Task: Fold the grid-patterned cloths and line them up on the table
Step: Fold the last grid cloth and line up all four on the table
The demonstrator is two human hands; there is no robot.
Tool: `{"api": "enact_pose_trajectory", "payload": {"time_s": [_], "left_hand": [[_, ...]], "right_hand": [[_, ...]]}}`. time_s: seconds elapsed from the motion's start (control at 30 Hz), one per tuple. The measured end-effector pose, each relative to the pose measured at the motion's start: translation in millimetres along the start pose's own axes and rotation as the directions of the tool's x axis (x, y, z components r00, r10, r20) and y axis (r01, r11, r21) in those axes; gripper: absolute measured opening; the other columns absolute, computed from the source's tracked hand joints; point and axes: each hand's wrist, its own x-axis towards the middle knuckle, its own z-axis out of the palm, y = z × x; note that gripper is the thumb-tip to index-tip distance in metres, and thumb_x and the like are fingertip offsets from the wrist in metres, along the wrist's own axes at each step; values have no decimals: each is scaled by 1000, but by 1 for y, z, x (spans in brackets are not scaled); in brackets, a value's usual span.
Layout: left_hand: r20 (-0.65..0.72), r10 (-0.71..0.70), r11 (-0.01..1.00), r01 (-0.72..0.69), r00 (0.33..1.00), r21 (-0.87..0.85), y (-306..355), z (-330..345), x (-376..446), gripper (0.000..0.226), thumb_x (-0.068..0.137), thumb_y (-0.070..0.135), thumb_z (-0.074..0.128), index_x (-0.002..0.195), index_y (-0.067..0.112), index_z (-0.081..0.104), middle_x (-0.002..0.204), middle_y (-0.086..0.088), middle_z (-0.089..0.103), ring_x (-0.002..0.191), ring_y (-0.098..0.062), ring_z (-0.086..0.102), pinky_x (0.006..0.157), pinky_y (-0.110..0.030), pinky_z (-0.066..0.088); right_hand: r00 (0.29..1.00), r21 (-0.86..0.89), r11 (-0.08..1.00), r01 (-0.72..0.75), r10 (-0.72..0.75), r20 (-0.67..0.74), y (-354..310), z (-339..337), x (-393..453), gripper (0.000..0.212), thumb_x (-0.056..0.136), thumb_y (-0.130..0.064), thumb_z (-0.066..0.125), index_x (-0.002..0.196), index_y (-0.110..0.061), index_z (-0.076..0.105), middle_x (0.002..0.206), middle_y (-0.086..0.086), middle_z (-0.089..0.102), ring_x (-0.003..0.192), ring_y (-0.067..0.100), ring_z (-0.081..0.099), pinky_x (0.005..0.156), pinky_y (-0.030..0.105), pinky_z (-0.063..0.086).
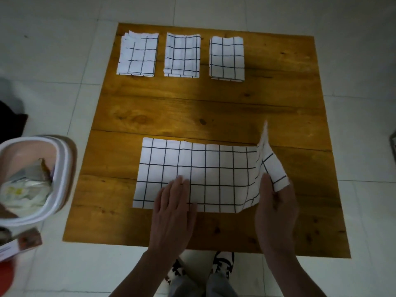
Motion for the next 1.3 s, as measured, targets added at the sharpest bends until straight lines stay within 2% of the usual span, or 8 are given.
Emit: {"api": "enact_pose_trajectory", "payload": {"time_s": [0.17, 0.33, 0.57, 0.67, 0.8, 1.03, 1.17, 1.3], "left_hand": [[-22, -8, 999, 6, 1000, -54, -21, -6, -4, 60, 107, 46, 35, 157, 12, 40, 157, -11, 42, 146, -26, 36, 118, -43, 36], [-119, -71, 991, 56, 990, -125, -32, -21, 5, 53, 107, 38, 40, 154, 11, 45, 155, -9, 50, 146, -23, 43, 118, -44, 37], [-128, -263, 957, 242, 956, -162, -71, -32, -3, 49, 107, 39, 37, 148, 13, 47, 139, -9, 60, 126, -25, 55, 106, -42, 42], [-113, -258, 953, 233, 959, -195, -76, -32, -7, 50, 105, 37, 39, 149, 13, 45, 140, -9, 60, 127, -25, 55, 106, -47, 47], [-118, -284, 927, 241, 951, -289, -75, -39, -7, 56, 109, 46, 29, 149, 11, 45, 136, -10, 64, 122, -28, 60, 101, -52, 51], [-139, -321, 873, 236, 937, -428, -79, -40, -8, 49, 110, 33, 35, 156, 18, 34, 133, -6, 60, 114, -14, 56, 97, -38, 51], [-151, -301, 900, 228, 942, -372, -78, -41, -9, 54, 111, 47, 23, 151, 18, 45, 156, -9, 45, 132, -20, 50, 106, -40, 43], [-198, -151, 959, 96, 968, -266, -80, -29, -18, 45, 109, 34, 39, 146, 13, 52, 157, -11, 48, 142, -28, 47, 113, -48, 41]], "right_hand": [[979, -66, 982, 179, -171, 112, -14, 40, -16, 13, 105, -41, 48, 105, -29, 55, 99, 2, 56, 74, 18, 58, 55, 23, 47], [921, -203, 911, 359, -311, 235, -16, 83, -33, 37, 105, -34, 48, 113, -5, 69, 108, 2, 55, 87, 15, 58, 65, 24, 52], [808, -205, 828, 521, -402, 432, -13, 134, -55, 30, 105, -29, 50, 127, -13, 65, 107, 0, 56, 91, 14, 55, 71, 34, 53], [758, -264, 771, 579, -389, 524, -7, 149, -62, 40, 105, -32, 46, 138, -16, 62, 109, 1, 58, 92, 12, 55, 74, 25, 48], [701, -286, 729, 622, -356, 618, 1, 161, -66, 47, 106, -36, 40, 144, -17, 59, 112, 2, 59, 98, 15, 57, 79, 32, 54], [652, -289, 716, 636, -298, 697, 12, 162, -67, 46, 102, -46, 43, 134, -20, 63, 118, 0, 56, 109, 16, 51, 90, 32, 52], [585, -261, 710, 654, -255, 770, 9, 154, -63, 61, 97, -56, 44, 141, -16, 58, 130, 2, 56, 122, 17, 47, 104, 30, 42], [487, -189, 659, 728, -303, 819, 10, 133, -47, 53, 108, -50, 32, 148, -19, 50, 146, 0, 52, 136, 17, 46, 115, 41, 41]]}}
